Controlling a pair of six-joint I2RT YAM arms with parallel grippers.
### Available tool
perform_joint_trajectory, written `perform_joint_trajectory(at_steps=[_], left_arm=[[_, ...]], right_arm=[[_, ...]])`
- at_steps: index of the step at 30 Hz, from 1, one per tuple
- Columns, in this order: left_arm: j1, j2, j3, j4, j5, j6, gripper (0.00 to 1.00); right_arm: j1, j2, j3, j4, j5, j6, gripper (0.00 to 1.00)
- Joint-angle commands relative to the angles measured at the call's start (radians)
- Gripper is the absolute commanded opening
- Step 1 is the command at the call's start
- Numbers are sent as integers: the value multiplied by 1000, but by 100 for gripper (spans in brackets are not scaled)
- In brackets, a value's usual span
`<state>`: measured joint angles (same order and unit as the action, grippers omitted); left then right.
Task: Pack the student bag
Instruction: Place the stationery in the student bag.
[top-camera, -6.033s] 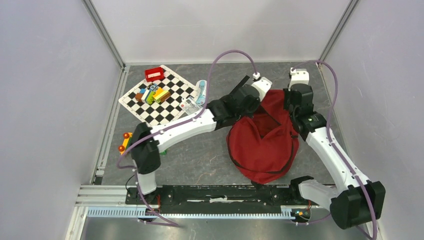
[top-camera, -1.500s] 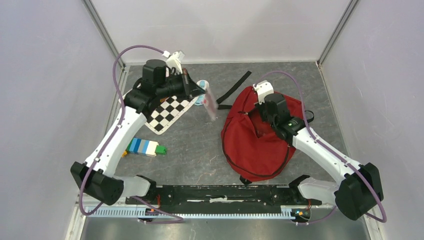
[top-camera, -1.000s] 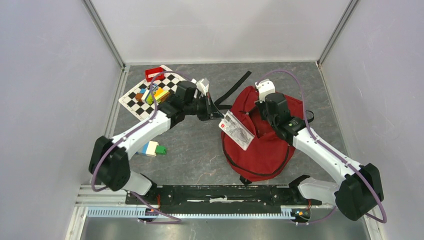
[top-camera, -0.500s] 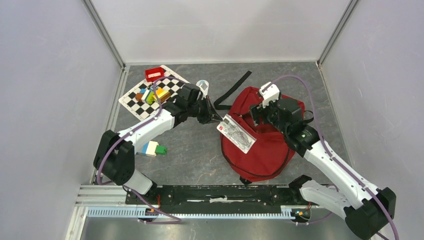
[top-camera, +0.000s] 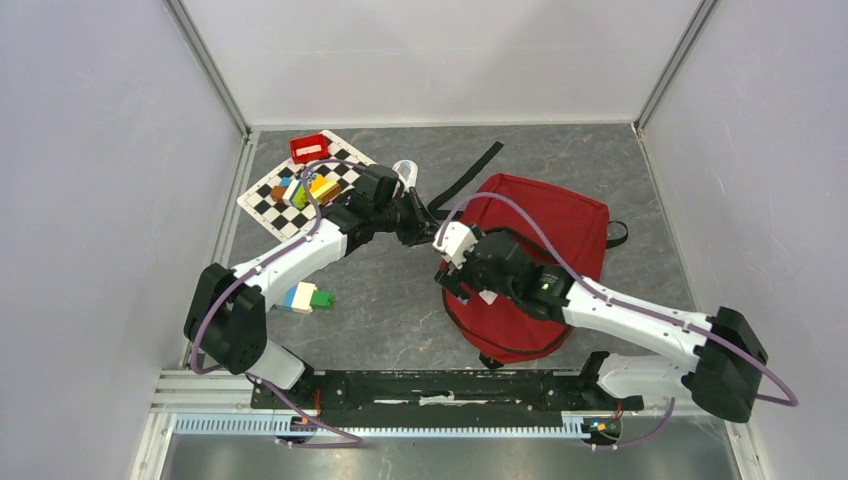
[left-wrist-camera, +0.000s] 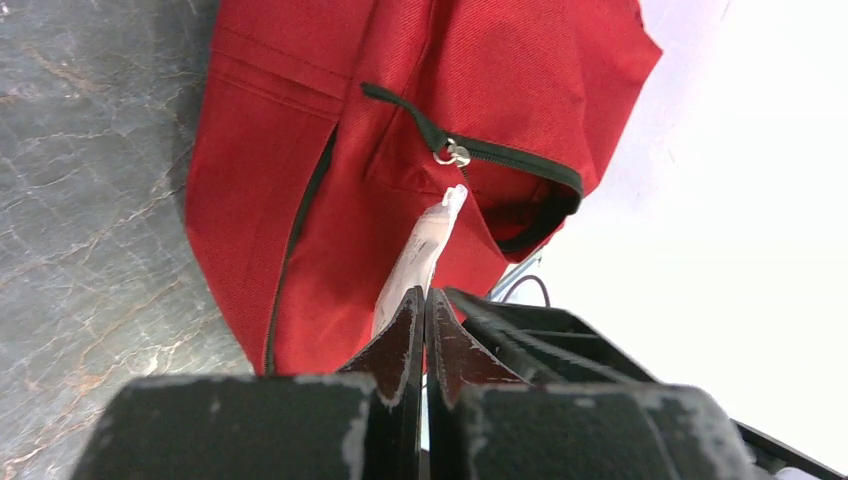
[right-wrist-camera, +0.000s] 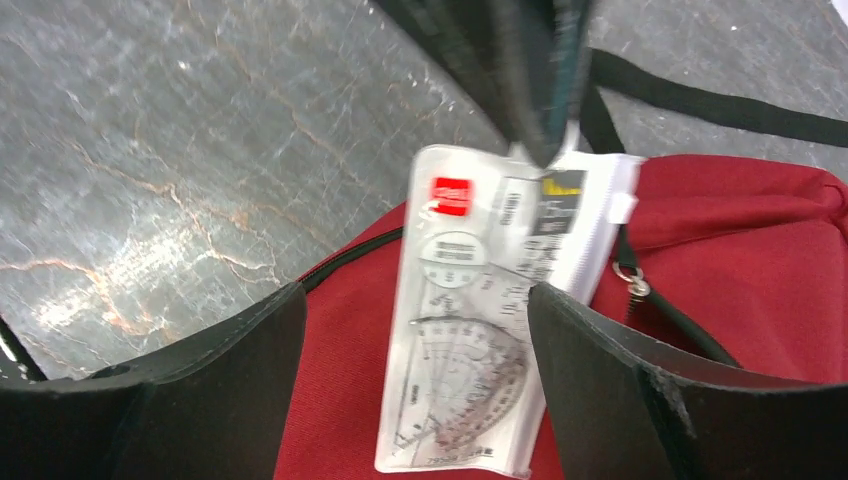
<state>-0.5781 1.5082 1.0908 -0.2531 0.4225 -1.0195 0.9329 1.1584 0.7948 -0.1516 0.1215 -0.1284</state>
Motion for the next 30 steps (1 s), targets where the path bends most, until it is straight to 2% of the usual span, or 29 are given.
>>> perform_joint_trajectory(at_steps=[1, 3, 7, 13, 15, 16, 18, 21, 22, 23, 24, 25, 26, 28, 30], left_arm=[[4, -46, 10, 87, 31, -77, 2], [4, -51, 5, 102, 37, -102, 2], [4, -68, 0, 99, 31, -121, 2], [4, -89, -16, 92, 1, -138, 2], [4, -100, -25, 98, -16, -133, 2], [4, -107, -29, 101, -26, -127, 2], [4, -123, -36, 102, -50, -113, 2], [4, -156, -57, 98, -93, -81, 3], [4, -169, -67, 98, -114, -65, 6], [3, -185, -75, 98, -139, -49, 12], [2, -197, -83, 98, -154, -28, 23], [3, -210, -87, 98, -164, -9, 37], [3, -218, -84, 96, -166, 23, 55], [3, -240, -62, 62, -185, 94, 81], [3, -267, -41, 18, -219, 154, 98]], right_arm=[[67, 52, 11, 26, 161, -39, 86], [90, 69, -6, 53, 200, -20, 86], [142, 114, -49, 107, 439, 15, 87], [144, 161, -144, 330, 550, 28, 85], [145, 193, -150, 376, 621, 31, 81], [144, 205, -150, 397, 643, 17, 76], [144, 206, -150, 426, 673, -1, 61], [144, 141, -164, 442, 653, -21, 21], [144, 110, -166, 428, 649, -13, 6], [144, 75, -169, 415, 639, -6, 0], [144, 42, -168, 400, 625, -2, 0], [143, 4, -163, 376, 591, -5, 0], [142, -33, -152, 349, 551, -8, 0], [142, -79, -103, 260, 507, 2, 0], [142, -109, -40, 158, 479, 4, 0]])
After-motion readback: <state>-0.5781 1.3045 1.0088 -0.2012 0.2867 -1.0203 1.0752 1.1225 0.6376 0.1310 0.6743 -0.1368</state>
